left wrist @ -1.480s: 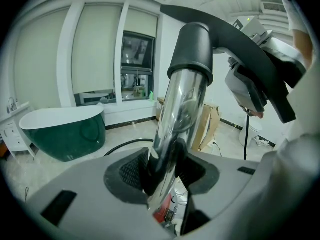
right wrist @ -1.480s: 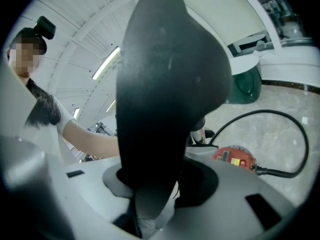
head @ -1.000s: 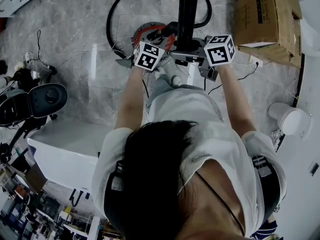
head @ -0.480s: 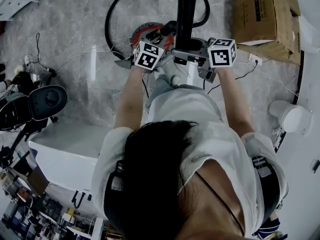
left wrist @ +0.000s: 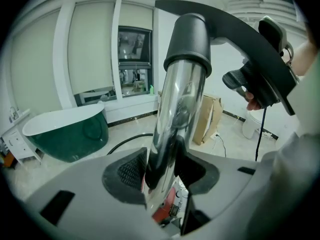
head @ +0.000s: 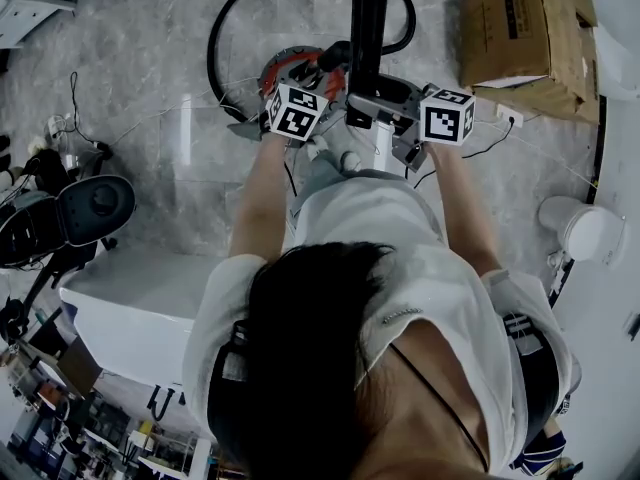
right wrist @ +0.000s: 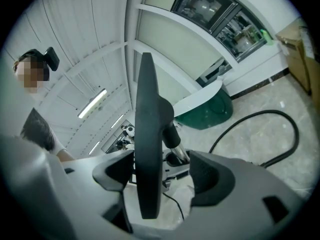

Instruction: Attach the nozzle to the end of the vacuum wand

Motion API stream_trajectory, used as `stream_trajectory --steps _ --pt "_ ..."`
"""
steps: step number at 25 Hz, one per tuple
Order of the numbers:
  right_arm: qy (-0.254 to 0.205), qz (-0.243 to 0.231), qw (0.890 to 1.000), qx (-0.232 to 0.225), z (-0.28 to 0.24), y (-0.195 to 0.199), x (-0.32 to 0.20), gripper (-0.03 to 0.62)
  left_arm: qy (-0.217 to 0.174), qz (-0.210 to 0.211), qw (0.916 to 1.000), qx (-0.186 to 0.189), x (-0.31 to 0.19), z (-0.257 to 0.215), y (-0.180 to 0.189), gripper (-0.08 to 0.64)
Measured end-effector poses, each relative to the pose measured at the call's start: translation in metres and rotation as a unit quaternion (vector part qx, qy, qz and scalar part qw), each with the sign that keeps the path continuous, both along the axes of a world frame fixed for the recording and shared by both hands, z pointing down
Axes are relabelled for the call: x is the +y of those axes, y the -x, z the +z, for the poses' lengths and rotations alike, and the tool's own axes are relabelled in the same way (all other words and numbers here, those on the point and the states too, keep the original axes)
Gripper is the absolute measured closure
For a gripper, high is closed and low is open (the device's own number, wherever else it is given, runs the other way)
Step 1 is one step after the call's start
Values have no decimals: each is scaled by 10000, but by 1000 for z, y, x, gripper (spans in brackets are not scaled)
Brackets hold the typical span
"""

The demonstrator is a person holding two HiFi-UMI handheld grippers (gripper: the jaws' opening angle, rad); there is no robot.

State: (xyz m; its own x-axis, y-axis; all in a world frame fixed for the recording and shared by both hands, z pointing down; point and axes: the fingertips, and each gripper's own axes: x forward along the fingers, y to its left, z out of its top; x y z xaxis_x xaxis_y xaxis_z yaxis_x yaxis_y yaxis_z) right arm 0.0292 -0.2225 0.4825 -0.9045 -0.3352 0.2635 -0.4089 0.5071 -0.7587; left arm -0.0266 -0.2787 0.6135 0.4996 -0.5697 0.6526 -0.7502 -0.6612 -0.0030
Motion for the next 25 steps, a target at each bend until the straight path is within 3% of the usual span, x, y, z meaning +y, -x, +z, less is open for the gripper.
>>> stream_trajectory --steps 5,11,17,25 --pt "-14 127 9999 -12 -2 -3 -1 258 16 -80 10000 -22 3 2 8 362" --pt "-144 270 9995 28 -2 -10 -7 258 29 123 9998 -175 13 2 11 328" --pt "-433 364 9977 362 -1 -15 -6 258 -35 -160 9999 -7 27 -10 17 324" --pt "-574 654 9960 204 -12 -25 -3 258 111 -568 9980 245 43 -15 25 324"
